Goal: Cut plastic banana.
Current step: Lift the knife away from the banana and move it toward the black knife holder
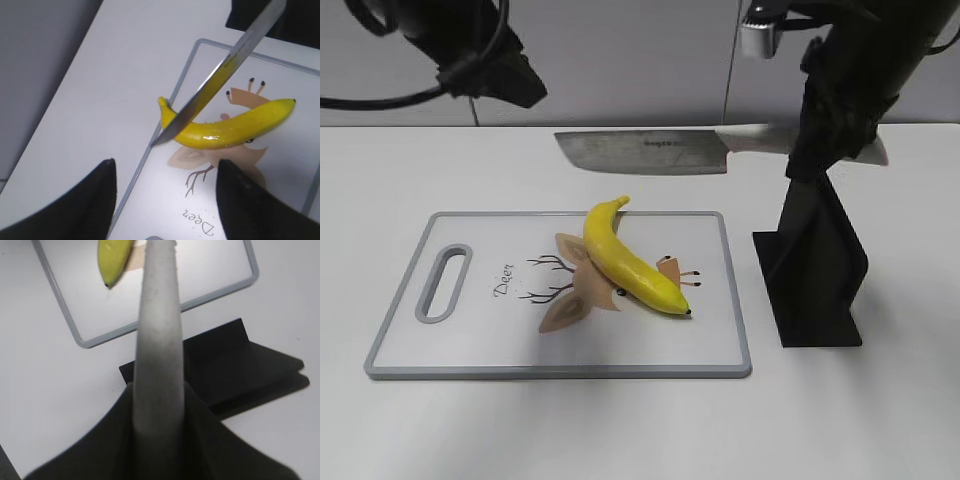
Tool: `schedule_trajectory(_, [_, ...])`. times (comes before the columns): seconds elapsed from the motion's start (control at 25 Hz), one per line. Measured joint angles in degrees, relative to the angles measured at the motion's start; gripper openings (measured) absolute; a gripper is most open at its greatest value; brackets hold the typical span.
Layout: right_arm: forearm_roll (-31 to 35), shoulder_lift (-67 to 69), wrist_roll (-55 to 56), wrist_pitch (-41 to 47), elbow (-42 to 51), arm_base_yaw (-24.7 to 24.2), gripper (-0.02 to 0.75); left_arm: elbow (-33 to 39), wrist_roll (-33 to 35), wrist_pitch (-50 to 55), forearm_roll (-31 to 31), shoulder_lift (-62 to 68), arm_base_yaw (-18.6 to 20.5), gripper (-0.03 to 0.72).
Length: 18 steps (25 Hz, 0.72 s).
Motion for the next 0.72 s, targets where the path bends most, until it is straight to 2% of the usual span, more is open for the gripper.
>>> schedule_trajectory(0.2, [-1.70,-4.28,12.04,0.15,0.00,0.00,0.179,0.00,-12.82,1.29,3.77,-3.66,2.08,0.592])
schedule_trajectory(0.44, [-2.72,-8.50,22.37,0.45,0.00,0.00,0.179,0.00,-24.97,9.74,5.16,-6.35,7.04,0.589])
schedule_trajectory(0.72, [-5.09,-15.51,38.71,0.54,5.28,0.00,0.179,0.00,-39.01,20.49,17.66,-10.74,12.76,0.575])
